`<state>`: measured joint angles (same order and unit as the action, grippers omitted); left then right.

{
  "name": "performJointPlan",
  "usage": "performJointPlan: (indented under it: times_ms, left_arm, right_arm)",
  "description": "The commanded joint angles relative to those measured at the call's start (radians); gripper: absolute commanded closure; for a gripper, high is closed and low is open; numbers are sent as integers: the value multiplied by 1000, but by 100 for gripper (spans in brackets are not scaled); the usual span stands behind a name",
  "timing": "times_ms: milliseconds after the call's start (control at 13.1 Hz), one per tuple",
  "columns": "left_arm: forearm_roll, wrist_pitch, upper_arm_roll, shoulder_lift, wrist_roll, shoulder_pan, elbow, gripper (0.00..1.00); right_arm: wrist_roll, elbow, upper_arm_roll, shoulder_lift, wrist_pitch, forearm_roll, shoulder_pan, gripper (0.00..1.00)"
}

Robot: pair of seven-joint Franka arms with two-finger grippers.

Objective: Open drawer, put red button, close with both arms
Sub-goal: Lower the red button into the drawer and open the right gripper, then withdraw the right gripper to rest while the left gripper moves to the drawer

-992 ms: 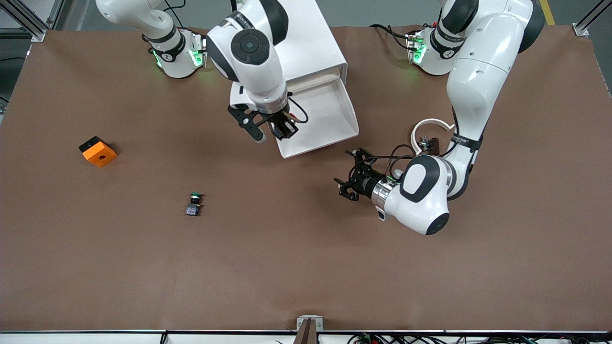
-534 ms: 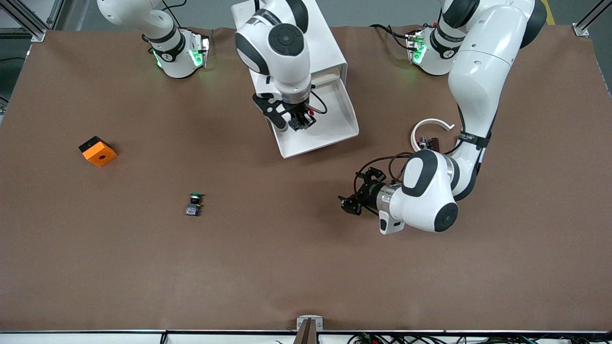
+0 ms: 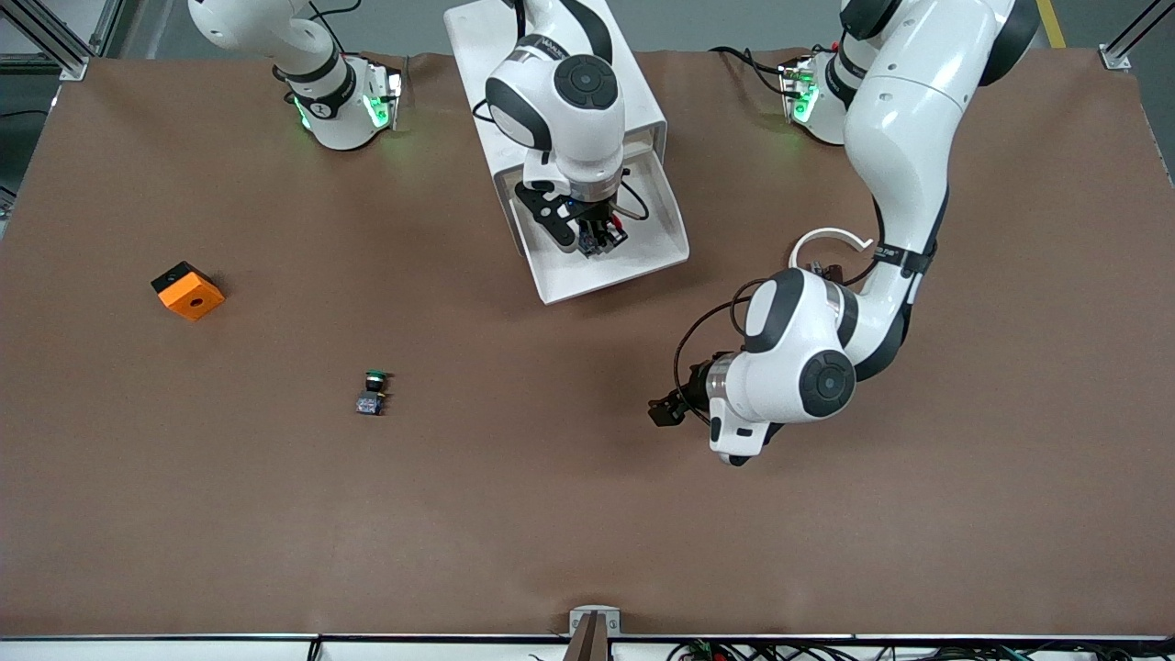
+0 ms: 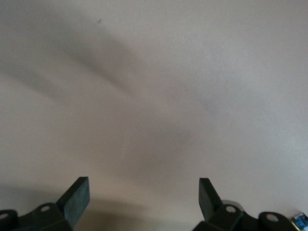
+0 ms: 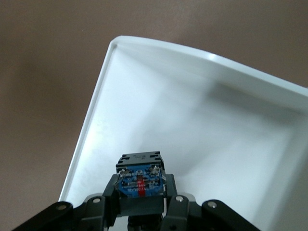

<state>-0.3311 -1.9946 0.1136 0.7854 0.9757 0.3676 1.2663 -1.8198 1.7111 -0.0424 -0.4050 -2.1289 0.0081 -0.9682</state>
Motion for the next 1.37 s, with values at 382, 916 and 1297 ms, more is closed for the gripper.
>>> performJointPlan:
  times_ms: [382, 916, 1297]
  left_arm:
    - [196, 2, -186, -78, -25, 188, 54, 0]
    - [300, 4, -172, -158, -26, 260, 189, 0]
    - [300, 4, -111, -183, -14, 263, 208, 0]
  right_arm:
    - [87, -67, -16, -3, 38, -51, 22, 0]
    - [716, -200, -17, 129, 383, 46, 297, 0]
    - [1283, -200, -19, 276, 579, 47, 600, 0]
